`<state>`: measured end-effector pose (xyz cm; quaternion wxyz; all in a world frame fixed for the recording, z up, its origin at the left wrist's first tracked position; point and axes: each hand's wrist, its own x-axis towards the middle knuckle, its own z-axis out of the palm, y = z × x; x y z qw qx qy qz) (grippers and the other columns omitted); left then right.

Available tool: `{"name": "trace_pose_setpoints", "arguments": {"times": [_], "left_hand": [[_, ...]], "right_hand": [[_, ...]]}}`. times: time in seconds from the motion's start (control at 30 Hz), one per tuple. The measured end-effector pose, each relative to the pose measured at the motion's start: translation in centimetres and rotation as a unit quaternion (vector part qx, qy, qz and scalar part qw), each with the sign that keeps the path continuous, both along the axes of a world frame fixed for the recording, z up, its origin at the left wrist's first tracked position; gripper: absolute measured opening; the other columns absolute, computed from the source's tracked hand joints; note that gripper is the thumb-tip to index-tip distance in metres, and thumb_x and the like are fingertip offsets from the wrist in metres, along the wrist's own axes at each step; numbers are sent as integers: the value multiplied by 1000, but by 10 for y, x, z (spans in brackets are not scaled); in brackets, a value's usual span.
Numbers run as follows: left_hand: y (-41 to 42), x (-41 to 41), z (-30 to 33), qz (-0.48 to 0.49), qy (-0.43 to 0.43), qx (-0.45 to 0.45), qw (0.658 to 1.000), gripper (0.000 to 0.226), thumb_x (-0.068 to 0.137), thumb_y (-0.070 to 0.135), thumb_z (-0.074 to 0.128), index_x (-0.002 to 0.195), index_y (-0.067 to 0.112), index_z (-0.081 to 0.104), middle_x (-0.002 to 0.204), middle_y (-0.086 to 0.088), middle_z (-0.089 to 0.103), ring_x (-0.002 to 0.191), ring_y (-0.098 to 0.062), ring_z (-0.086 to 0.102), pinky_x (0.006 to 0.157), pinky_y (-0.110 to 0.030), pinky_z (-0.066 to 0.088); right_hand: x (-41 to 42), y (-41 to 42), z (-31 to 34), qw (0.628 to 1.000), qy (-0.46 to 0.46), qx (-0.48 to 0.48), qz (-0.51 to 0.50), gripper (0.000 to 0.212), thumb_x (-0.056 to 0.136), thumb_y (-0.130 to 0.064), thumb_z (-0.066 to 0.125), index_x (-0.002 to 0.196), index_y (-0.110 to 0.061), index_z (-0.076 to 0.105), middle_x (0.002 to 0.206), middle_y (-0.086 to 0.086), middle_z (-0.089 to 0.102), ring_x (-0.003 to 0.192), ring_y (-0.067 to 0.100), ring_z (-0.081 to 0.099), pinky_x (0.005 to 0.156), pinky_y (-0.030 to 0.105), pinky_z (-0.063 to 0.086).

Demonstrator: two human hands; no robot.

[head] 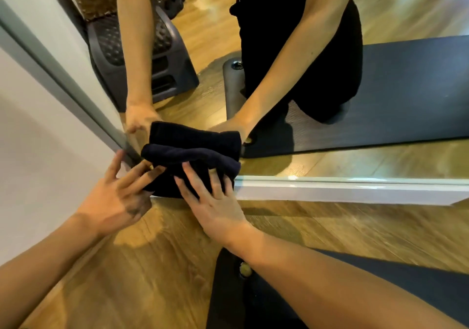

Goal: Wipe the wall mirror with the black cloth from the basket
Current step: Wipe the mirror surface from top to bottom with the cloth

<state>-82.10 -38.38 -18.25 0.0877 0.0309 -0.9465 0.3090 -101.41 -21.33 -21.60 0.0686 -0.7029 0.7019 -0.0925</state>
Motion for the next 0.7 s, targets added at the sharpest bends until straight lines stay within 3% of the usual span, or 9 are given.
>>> {"name": "trace_pose_setpoints", "arguments": {"times": [0.1,0.23,0.4,0.47,0.57,0.7], "left_hand": [[-5,23,1,60,-23,26,998,50,90,34,41,94,2,79,140,-23,55,155,-35,8,118,-73,9],[-6,40,-3,101,-22,48,994,55,90,36,39,98,-3,78,141,-28,53,157,-33,1,119,-72,9],[2,33,-14,113,-15,72,991,56,90,36,37,109,1,77,140,-26,51,156,-32,-6,119,-72,12],[8,30,-20,120,-22,68,990,56,90,36,37,109,4,77,139,-25,49,154,-43,9,119,-71,12],[18,24,-29,131,-31,75,988,55,87,37,38,109,7,78,134,-24,51,130,-50,47,121,-68,14],[31,11,-40,128,-58,94,986,54,83,36,40,108,9,79,126,-23,57,125,-49,52,123,-65,11]], "right_hand": [[21,-16,-2,1000,-7,-16,11,77,104,-21,41,163,-23,-9,157,0,-44,146,39,-14,121,63,3],[38,-27,-4,1000,2,-11,7,77,105,-20,43,163,-20,-6,156,2,-43,146,40,-16,121,62,1],[32,-22,-10,998,43,-39,2,71,104,-24,36,163,-18,-4,163,6,-31,153,39,1,124,58,6],[29,-20,-17,995,83,-47,-1,72,103,-28,40,164,-18,3,167,8,-19,153,38,7,124,56,8],[27,-17,-29,993,112,-31,-14,72,101,-34,49,163,-19,14,170,8,-4,153,38,11,122,57,2],[17,-2,-33,992,124,-9,-11,76,104,-31,48,163,-17,3,170,9,-12,155,39,-5,117,56,-13]]}}
